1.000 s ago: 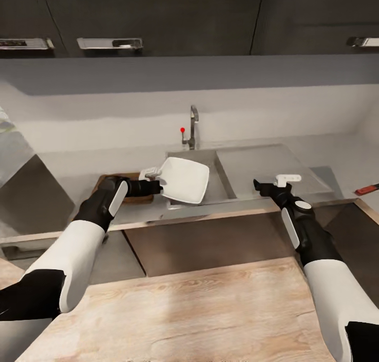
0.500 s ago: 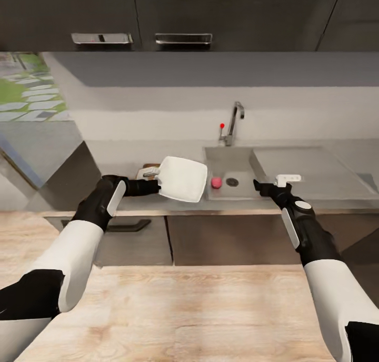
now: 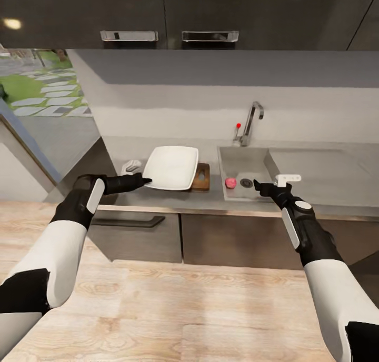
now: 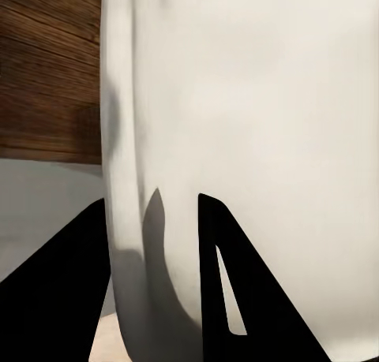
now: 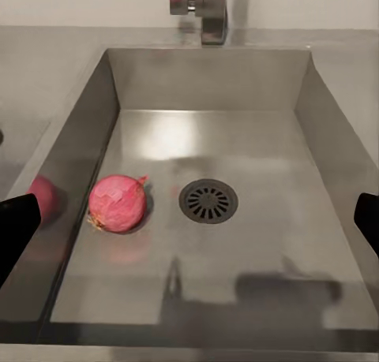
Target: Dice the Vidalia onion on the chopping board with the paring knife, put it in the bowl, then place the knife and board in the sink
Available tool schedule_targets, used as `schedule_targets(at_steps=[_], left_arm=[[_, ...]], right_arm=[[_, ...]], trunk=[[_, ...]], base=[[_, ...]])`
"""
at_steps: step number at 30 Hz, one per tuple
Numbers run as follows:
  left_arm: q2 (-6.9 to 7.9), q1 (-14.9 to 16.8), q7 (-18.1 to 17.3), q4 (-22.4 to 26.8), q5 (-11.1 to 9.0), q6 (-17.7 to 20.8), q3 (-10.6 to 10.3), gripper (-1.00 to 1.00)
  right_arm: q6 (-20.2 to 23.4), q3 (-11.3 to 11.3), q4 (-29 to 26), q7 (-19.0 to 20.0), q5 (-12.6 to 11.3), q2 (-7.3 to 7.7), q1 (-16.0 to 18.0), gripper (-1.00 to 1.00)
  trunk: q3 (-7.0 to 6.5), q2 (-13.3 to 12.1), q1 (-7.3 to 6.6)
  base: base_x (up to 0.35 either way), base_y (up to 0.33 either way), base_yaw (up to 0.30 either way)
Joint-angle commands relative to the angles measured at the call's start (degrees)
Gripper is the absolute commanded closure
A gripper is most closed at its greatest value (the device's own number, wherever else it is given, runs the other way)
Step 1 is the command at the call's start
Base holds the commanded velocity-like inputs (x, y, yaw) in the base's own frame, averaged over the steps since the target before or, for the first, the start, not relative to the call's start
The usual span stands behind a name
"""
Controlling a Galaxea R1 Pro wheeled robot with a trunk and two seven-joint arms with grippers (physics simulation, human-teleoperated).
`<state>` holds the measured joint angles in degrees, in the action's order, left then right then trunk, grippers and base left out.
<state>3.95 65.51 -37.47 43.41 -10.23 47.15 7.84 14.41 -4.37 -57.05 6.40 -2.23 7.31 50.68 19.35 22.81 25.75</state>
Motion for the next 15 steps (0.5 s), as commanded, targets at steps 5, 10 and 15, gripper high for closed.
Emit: schedule_targets(at_steps=[5, 10, 15], left_arm=[[0.18, 0.05, -0.14, 0.01, -0.31, 0.4, 0.22, 1.0], [0.68, 0.05, -0.15, 0.01, -0.31, 0.4, 0.24, 1.0], [1.51, 0.05, -0.15, 0.01, -0.31, 0.41, 0.2, 1.0]], right_arm=[[0.35, -0.11, -0.08, 0.28, -0.23, -0.01, 0.04, -1.0], [0.35, -0.11, -0.08, 0.28, -0.23, -0.01, 0.04, -1.0], [0.35, -0.11, -0.08, 0.28, -0.23, -0.01, 0.04, -1.0]], trunk=[[0.1, 0.11, 0.03], [0.1, 0.11, 0.03], [0.1, 0.11, 0.03]], base=[[0.017, 0.01, 0.003], [0.161, 0.113, 0.0], [0.247, 0.165, 0.0]])
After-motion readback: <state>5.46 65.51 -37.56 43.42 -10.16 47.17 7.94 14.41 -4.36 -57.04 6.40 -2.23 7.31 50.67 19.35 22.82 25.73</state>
